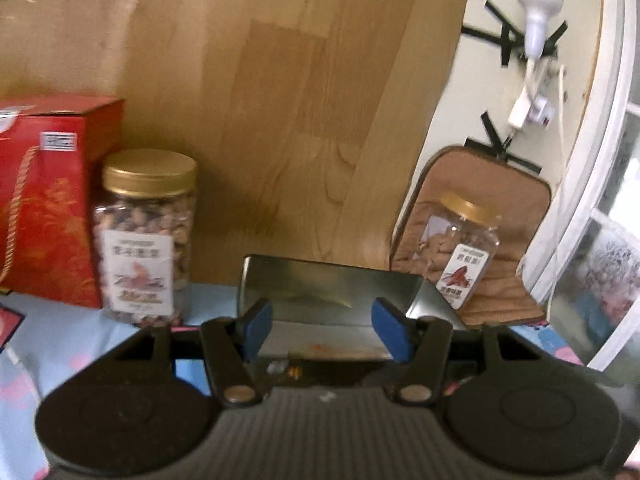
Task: Organize snacks
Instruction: 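Lower the cracker bag into the open tin box and open the left gripper, then grasp the green biscuit packet with the right gripper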
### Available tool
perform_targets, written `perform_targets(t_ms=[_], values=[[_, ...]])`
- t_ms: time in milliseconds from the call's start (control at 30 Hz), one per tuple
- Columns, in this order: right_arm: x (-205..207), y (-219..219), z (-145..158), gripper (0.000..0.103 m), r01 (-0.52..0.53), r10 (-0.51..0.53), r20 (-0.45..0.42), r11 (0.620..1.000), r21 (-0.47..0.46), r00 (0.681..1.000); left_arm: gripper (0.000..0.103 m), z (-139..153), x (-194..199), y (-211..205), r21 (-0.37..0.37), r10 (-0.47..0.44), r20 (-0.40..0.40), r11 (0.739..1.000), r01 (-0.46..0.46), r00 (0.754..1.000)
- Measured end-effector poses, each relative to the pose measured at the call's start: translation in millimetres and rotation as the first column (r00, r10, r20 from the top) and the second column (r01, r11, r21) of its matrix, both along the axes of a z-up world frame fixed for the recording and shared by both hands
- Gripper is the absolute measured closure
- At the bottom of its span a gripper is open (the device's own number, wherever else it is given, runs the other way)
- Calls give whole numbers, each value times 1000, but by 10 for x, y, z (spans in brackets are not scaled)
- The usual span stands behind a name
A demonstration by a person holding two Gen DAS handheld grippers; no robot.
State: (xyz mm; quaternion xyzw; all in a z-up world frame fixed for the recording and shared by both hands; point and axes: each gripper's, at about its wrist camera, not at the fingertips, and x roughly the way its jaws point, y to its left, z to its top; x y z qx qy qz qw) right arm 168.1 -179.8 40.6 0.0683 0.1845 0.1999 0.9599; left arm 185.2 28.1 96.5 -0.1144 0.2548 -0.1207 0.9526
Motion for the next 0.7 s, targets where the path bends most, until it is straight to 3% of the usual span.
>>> perform_targets(t_ms=[167, 333, 500, 700], values=[[-428, -409, -45, 63, 47, -45, -16, 989, 140, 999, 45, -144, -616, 78, 9, -28, 11, 1000, 28, 1000], [-793, -599, -293, 63, 94, -75, -114, 980, 175, 991, 45, -489, -1107, -35, 63, -47, -23, 997, 48, 999], [-923, -710, -518, 63, 120, -45, -246, 947, 298, 968, 45, -769, -1316, -153, 118, -11, -92, 993, 21, 996], [-1091, -643, -499, 63, 101, -15, -253, 938, 331, 967, 45, -887, -1385, -172, 193, 69, -118, 980, -45, 991]])
